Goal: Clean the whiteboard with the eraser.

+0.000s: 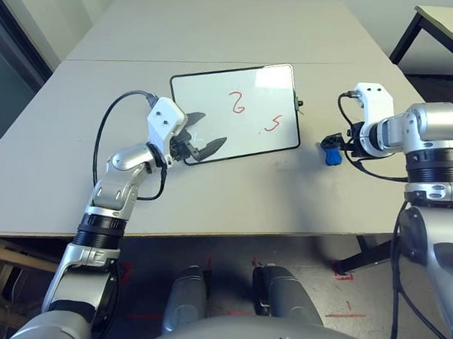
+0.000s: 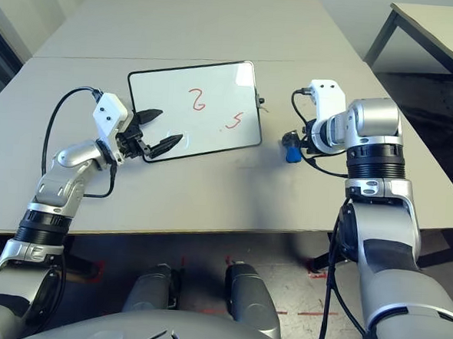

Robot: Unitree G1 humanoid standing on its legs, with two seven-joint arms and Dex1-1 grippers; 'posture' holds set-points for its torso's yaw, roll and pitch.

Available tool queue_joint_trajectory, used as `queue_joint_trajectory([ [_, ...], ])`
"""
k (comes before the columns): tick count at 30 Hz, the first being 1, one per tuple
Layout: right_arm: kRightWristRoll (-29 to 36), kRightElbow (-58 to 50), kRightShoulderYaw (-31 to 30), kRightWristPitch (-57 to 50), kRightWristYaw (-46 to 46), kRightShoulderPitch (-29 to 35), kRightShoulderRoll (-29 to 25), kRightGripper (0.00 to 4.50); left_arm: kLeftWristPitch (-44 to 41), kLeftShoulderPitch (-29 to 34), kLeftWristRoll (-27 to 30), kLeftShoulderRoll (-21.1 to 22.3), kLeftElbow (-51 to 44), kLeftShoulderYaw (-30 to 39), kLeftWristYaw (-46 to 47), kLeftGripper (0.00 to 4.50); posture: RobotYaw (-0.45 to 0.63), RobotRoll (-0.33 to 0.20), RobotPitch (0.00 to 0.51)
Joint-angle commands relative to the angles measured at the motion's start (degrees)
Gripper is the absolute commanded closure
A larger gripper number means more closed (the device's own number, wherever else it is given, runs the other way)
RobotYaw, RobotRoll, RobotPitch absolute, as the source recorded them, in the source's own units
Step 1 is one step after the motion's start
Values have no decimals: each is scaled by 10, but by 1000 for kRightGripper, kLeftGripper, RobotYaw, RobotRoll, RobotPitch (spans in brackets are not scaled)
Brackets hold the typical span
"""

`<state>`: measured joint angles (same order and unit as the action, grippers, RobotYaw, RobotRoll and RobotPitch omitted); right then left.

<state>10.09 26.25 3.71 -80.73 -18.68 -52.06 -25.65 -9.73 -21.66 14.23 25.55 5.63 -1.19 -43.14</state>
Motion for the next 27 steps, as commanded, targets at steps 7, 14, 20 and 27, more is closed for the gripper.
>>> queue_joint_trajectory([
  [7,-9,51,-11,47,10,16,4,7,-6,12,-10,-7,-13,-13,5,0,-142,0,76],
  [14,-12,67,-13,64,15,27,7,7,-9,8,-5,-6,-16,-11,1,0,-136,0,80],
  [20,-9,39,-34,41,6,37,4,7,-7,5,-6,-5,-11,-12,-2,0,-138,0,81],
  [27,-9,19,-55,42,-3,49,1,1046,-4,-1,-8,-7,-2,-14,-5,0,-141,0,83],
])
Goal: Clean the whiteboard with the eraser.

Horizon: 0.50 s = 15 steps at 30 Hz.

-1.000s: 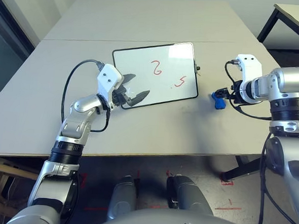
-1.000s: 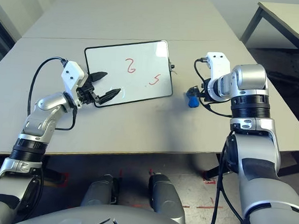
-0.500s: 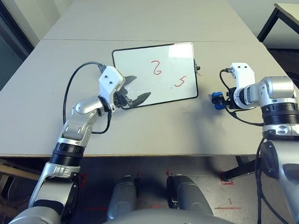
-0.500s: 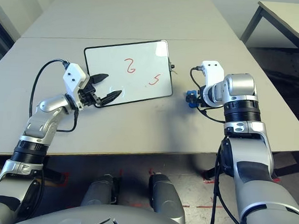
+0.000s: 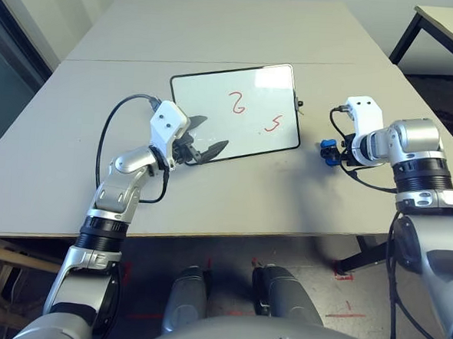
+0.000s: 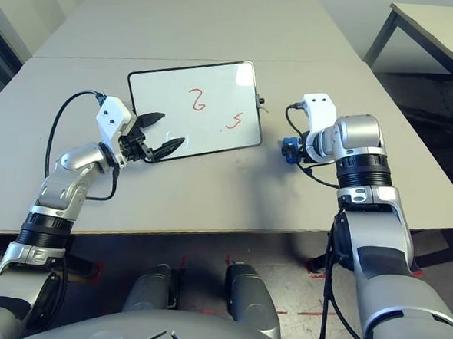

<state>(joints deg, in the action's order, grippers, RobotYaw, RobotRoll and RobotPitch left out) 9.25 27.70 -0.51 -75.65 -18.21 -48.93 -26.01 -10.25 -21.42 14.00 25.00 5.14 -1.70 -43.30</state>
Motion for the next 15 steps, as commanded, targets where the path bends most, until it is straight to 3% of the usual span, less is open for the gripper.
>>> queue_joint_trajectory([
  [1,-1,4,-16,-7,-9,19,3,1417,1,-3,-6,-2,3,-9,-4,0,-139,0,83],
  [7,-4,-3,-35,6,-21,26,1,3587,-1,-4,-6,-1,1,-9,-4,0,-136,0,82],
  [9,-6,-11,-47,15,-32,29,-2,4093,-2,-4,-6,-1,0,-9,-4,0,-134,0,81],
  [15,-32,-71,-148,105,-115,25,-56,4135,-6,-6,-5,3,-2,-8,-7,0,-138,0,77],
])
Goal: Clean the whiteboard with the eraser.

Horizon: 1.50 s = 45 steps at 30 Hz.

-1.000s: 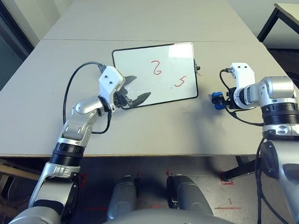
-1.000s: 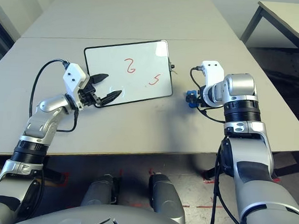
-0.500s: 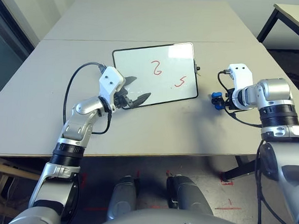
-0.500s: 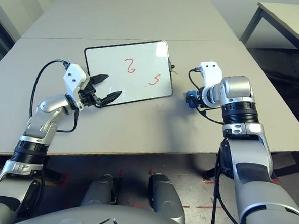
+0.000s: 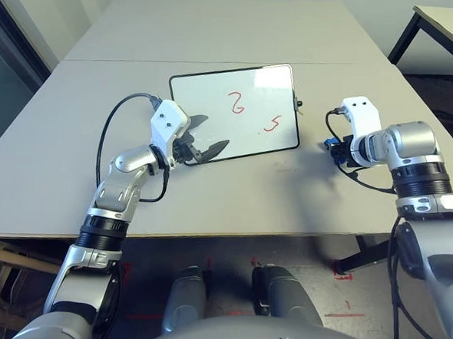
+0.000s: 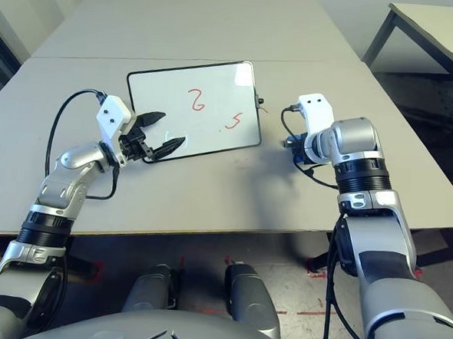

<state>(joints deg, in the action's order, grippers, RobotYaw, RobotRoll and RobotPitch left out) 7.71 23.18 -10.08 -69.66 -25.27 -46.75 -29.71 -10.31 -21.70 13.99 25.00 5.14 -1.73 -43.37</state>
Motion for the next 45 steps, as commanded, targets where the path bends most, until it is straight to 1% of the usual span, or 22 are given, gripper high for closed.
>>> queue_joint_trajectory([
  [1,-26,-36,-73,67,-61,-2,-31,4135,-5,-3,-5,5,-2,-7,-7,0,-138,0,77],
  [4,-61,-64,-129,134,-108,-22,-62,4135,-7,-6,-4,8,-2,-6,-9,0,-140,0,74],
  [9,-147,-94,-219,274,-187,-70,-99,4135,-11,-12,-4,13,-1,-5,-13,0,-147,0,72],
  [13,-214,-97,-275,363,-253,-110,-101,4135,-11,-17,-6,14,4,-6,-17,0,-157,0,72],
  [16,-262,-78,-301,422,-283,-141,-92,4135,-10,-20,-7,14,6,-8,-20,0,-156,0,71],
  [19,-296,-48,-306,462,-296,-160,-79,4135,-11,-22,-8,16,2,-11,-24,0,-149,0,70],
  [24,-341,-1,-304,516,-301,-171,-54,4135,-17,-14,-9,22,-15,-16,-33,0,-135,0,70],
  [28,-370,33,-298,545,-293,-173,-35,4135,-19,-9,-8,22,-19,-17,-33,0,-131,0,71],
  [31,-395,77,-298,571,-271,-180,-18,4135,-19,-5,-8,21,-23,-18,-32,0,-128,0,69],
  [39,-428,151,-287,615,-244,-190,13,4135,-20,-4,-8,21,-26,-19,-31,0,-122,0,65],
  [45,-437,183,-281,627,-225,-183,37,4135,-21,-6,-8,23,-26,-18,-32,0,-121,0,63],
])
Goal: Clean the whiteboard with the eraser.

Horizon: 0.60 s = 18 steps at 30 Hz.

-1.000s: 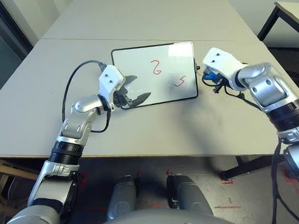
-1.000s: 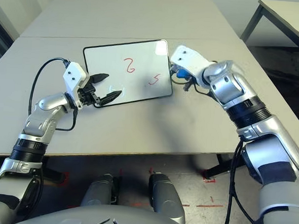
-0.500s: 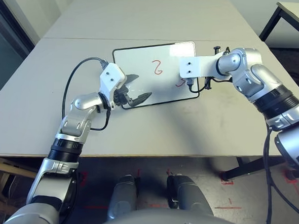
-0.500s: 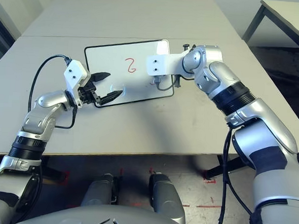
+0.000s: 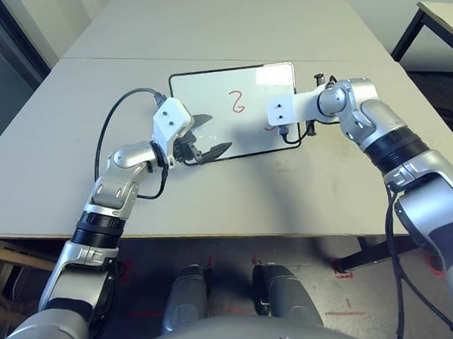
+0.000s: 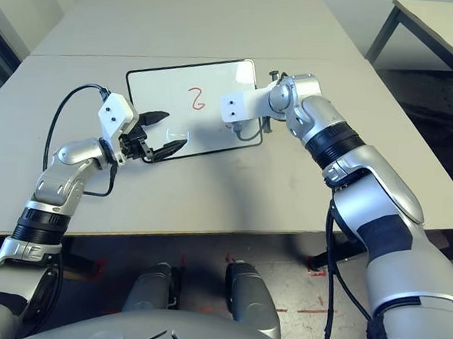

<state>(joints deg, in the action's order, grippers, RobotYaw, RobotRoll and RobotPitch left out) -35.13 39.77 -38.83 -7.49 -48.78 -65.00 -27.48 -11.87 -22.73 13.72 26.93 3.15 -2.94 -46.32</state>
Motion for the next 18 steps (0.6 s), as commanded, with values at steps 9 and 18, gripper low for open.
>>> queue_joint_trajectory([
  [9,-23,-12,6,13,0,21,41,4135,-4,-1,-6,5,-2,-7,-5,0,-122,0,63],
  [18,-36,-69,8,3,-15,56,40,4135,-2,-2,-7,4,1,-7,-3,0,-121,0,61],
])
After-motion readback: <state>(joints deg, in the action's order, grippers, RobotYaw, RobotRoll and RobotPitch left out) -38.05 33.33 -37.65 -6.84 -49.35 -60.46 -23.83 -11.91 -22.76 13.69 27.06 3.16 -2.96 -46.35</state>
